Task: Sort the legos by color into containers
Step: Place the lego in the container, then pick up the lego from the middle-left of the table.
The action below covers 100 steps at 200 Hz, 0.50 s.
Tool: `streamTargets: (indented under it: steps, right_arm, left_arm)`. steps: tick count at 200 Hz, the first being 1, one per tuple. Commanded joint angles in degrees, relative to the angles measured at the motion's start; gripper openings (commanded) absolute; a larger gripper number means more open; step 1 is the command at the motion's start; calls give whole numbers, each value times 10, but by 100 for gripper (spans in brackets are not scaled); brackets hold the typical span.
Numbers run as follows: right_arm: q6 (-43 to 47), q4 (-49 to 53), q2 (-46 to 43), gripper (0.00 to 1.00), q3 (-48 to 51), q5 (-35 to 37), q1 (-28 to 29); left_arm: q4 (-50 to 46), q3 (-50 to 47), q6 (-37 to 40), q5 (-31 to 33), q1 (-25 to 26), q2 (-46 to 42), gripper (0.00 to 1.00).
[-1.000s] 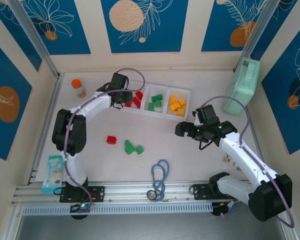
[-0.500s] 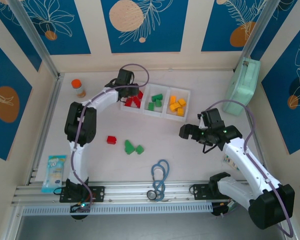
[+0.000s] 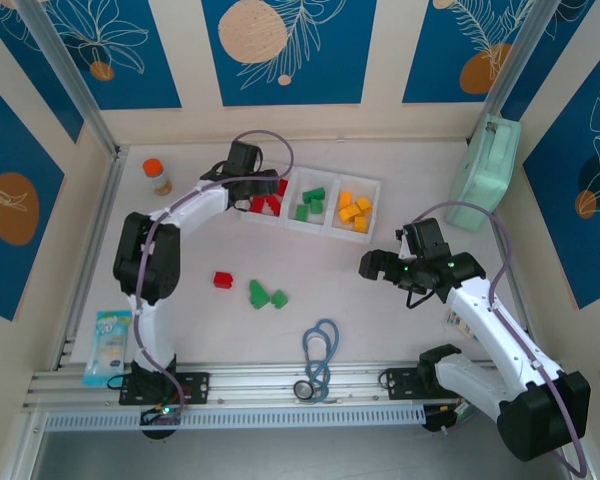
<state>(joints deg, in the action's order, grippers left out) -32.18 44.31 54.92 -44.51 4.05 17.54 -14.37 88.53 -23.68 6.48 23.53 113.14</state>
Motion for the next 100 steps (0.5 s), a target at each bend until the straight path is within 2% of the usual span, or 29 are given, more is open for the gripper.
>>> streamTargets:
  steps: [1, 19, 60, 100]
  right_arm:
    - [-2, -1, 7, 99, -8, -19, -2]
    - [-4, -6, 19, 99, -13, -19, -1]
    - [-18, -10, 59, 99, -32, -15, 0]
    - [-27, -41, 100, 99, -43, -24, 28]
  left_arm:
    - [-10, -39, 24, 23, 4, -75, 84]
    - [-42, -75, 25, 26, 4, -115, 100]
    - [-110, -186, 21, 56, 4, -235, 99]
    - [-187, -272, 4, 47, 5, -349, 99]
